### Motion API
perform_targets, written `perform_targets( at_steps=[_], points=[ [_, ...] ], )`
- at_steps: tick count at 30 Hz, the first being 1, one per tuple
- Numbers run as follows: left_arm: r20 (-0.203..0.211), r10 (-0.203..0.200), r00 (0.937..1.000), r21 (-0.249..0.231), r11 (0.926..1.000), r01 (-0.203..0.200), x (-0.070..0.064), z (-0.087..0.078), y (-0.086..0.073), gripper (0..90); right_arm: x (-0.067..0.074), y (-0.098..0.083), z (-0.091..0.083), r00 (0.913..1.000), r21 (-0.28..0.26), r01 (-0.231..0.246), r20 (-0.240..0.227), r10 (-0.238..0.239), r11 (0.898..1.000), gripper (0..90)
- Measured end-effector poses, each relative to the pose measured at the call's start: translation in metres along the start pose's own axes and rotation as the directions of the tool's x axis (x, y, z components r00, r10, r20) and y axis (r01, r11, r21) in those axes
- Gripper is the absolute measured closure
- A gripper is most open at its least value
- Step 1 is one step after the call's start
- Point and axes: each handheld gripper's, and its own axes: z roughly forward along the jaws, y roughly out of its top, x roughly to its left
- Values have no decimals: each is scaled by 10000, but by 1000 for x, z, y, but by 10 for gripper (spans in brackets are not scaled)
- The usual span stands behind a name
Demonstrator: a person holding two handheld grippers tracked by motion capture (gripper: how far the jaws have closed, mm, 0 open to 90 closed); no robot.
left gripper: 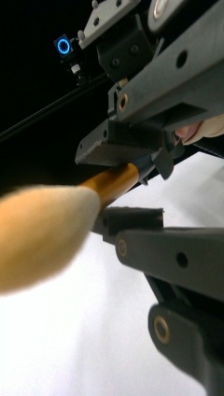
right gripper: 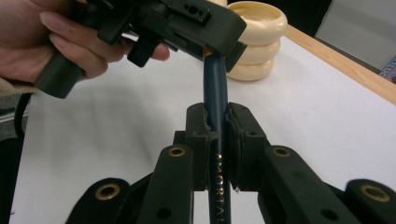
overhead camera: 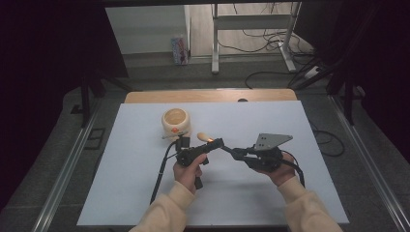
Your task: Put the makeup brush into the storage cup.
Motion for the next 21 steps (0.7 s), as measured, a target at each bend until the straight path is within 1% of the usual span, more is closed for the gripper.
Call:
perform_targets(
  at_steps=[4,6,9,14,18,20,21],
  points=[
    [228,97,9997,56,9999,-98,-3,0,2,757,1,0,2,10000,59,68,52,-68,10000,800],
    [353,34,9994,66,10000,-37,-3,0,2,781,2,0,2,9999,87,111,80,-112,9999,799],
    [406,26,9992,120,9999,-31,-3,0,3,785,2,0,3,9999,113,124,83,-125,9999,799],
    [400,63,9992,157,9999,-69,-3,0,3,787,2,0,3,9999,115,108,65,-109,9999,795],
    [242,137,9996,156,9998,-141,-3,-2,4,788,2,0,3,9999,54,31,95,-32,10000,782],
    [134,179,9997,116,9998,-181,-3,-5,5,788,0,0,0,9998,-99,-193,107,195,9998,700],
    [134,179,9997,116,9998,-181,-3,-5,5,788,0,0,0,9998,-99,-193,107,195,9998,700]
  ],
)
